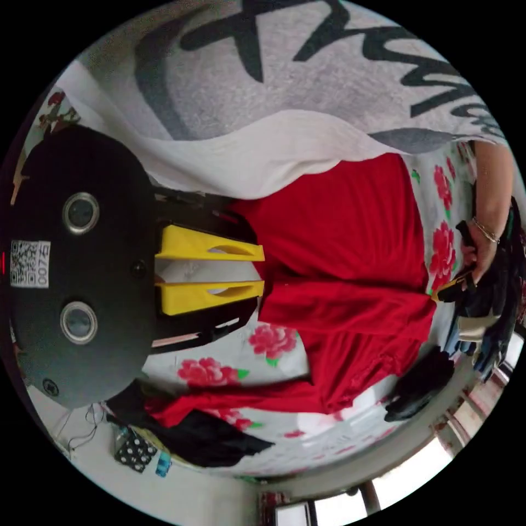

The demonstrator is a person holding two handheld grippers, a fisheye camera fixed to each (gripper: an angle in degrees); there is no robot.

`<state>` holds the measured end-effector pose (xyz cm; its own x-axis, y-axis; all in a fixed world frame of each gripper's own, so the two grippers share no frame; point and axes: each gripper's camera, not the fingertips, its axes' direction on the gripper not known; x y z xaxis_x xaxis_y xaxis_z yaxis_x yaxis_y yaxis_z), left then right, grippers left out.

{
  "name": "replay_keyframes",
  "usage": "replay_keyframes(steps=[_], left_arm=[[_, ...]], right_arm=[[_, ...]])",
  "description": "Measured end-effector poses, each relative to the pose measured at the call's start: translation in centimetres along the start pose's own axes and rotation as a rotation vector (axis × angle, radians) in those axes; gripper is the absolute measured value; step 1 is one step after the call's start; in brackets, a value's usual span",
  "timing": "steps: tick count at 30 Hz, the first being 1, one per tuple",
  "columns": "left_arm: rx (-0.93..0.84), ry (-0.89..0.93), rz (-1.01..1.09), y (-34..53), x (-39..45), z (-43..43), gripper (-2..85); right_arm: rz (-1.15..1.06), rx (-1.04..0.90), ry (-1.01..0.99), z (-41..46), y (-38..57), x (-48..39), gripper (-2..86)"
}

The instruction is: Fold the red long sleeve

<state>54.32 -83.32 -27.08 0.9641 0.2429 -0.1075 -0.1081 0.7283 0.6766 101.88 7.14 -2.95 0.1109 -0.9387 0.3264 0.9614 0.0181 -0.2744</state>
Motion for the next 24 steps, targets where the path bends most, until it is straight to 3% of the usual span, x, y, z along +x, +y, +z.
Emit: replay_keyframes(steps=[5,10,18,21,24], left_arm=[[0.002,-0.009,0.010,0.6,-0.1,-0.4,-1.0],[0.006,-0.010,0.001,0.9,-0.5,-1.4,-1.0],[0.013,-0.038,0.013,2.5,-1.2,-3.1,-1.0],[0.004,-0.034,-0.005,3.5,-1.9,-3.1,-1.0],[-0.003,-0.046,-0.010,5.0,-2.5,-3.0,-1.0]], right_arm=[[0.282,0.209,-0.177,-2.9,0.6,6.6,4.8],[0.225,0.018,-0.191,2.0,-1.8,8.1,2.2],[0.064,0.260,0.125,-9.5,1.2,10.6,0.5],[-0.033,0.168,0.019,-7.7,1.3,9.7,0.8],[0.001,0.024,-0.225,-2.6,1.2,9.5,1.8]])
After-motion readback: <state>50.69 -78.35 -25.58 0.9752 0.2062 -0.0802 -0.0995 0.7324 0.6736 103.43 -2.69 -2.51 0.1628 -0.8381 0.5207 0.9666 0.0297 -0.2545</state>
